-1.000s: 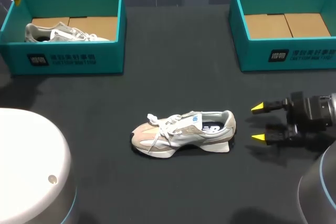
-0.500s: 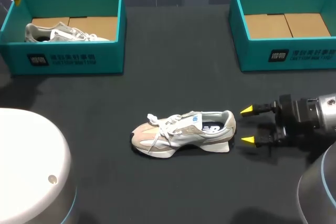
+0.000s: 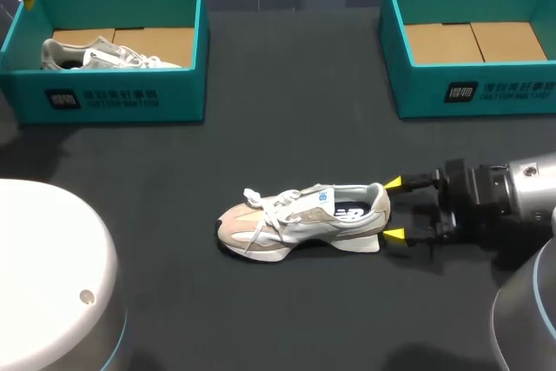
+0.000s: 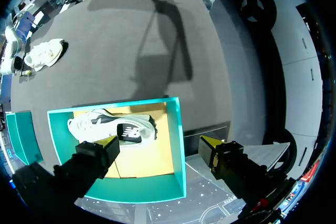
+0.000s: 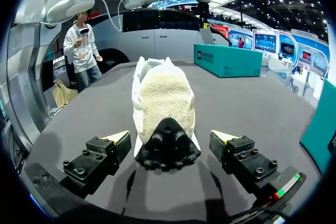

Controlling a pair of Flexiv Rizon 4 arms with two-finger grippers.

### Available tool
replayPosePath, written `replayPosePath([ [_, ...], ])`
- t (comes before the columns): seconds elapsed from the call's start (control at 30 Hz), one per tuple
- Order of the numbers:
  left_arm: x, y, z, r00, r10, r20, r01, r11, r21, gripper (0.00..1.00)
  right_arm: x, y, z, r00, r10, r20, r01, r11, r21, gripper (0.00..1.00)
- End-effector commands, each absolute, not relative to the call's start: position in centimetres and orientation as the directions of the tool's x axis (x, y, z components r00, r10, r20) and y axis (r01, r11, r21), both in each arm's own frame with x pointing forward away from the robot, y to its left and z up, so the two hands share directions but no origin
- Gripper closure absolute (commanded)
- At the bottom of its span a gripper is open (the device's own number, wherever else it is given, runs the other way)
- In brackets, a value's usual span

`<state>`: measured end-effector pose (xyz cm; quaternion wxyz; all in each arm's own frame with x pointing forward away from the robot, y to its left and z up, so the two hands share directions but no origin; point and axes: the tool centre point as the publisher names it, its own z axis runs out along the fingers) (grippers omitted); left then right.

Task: Take the shoe out of the shoebox, open the shoe tongue, remove and reinsert the insole, then place the shoe into the shoebox

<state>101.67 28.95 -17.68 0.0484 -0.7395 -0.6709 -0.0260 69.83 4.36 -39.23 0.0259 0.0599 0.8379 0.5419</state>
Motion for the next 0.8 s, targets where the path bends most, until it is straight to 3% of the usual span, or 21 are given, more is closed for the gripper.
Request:
replayPosePath([
  [0.03, 101.8, 29.0, -17.6, 0.100, 0.990, 0.104, 0.995, -0.096, -0.039, 0.00, 69.9, 5.2, -39.5, -0.992, 0.127, 0.018, 0.068, 0.407, 0.911, 0.00],
  [0.8, 101.8, 29.0, -17.6, 0.100, 0.990, 0.104, 0.995, -0.096, -0.039, 0.00, 69.9, 7.3, -39.7, -0.993, 0.114, -0.006, 0.040, 0.393, 0.919, 0.00],
])
